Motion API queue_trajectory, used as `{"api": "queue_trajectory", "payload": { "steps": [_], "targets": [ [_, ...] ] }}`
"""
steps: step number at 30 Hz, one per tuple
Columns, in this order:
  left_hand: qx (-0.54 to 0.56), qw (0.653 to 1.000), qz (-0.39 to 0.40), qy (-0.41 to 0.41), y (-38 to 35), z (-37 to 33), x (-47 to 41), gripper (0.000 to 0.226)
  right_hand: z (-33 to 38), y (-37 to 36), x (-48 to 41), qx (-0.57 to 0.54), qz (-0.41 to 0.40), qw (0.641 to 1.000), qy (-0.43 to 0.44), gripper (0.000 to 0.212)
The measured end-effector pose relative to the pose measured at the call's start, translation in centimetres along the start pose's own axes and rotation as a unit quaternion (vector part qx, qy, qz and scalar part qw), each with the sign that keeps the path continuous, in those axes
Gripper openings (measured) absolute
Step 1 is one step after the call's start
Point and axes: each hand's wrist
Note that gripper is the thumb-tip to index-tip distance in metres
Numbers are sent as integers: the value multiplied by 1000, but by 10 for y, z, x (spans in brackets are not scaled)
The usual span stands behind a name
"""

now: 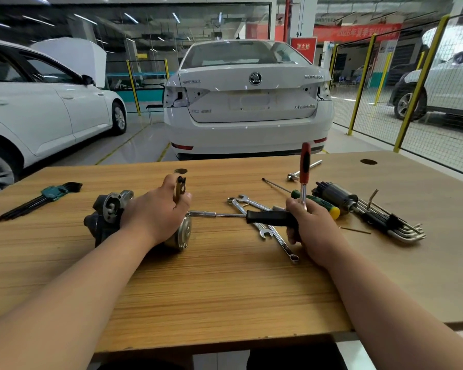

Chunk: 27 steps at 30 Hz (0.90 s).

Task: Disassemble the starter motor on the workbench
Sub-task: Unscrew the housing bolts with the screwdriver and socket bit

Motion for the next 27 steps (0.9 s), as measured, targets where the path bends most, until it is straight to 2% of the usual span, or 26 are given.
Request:
{"api": "queue_trajectory", "payload": {
  "steps": [4, 7, 10, 14, 19, 20, 22, 24, 25, 27],
  "targets": [
    [7, 1000, 1, -10, -1, 1, -1, 46, 6, -2, -4, 156, -14, 988, 9, 30],
    [4, 1000, -3, -12, -1, 0, 0, 44, 6, 2, -7, 171, 6, 985, 10, 25],
    [-1, 1000, -10, -7, -1, 0, 0, 45, 3, 6, -5, 109, 25, 994, 17, 12],
    [-2, 1000, -10, -13, -2, -1, -1, 47, -5, 8, -3, 39, 62, 997, 1, 35],
    [-5, 1000, -5, -6, 0, -3, 1, 48, -4, 5, -5, -108, 81, 990, -36, 27],
    [-9, 1000, -2, -8, 1, -4, 2, 48, -3, 3, -4, -93, 68, 993, -25, 21],
    [-12, 1000, 8, -18, 3, -7, 4, 48, 0, -2, -3, 25, 8, 1000, 12, 5],
    [32, 999, 3, -27, 5, -9, 6, 44, 1, -7, -5, 104, -42, 993, 39, 10],
    [69, 996, -15, -48, 7, -11, 8, 48, 1, -8, -6, 112, -54, 991, 42, 14],
    [78, 981, -79, -161, 14, -16, 10, 61, 2, -8, -9, 116, -54, 991, 40, 13]
  ]
}}
Point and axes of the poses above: each hand's wrist, its own x-axis away from the middle knuckle, its own y-axis out of the back of the hand, z = x × y, and after that the axes turned 11 degrees about x, right-handed
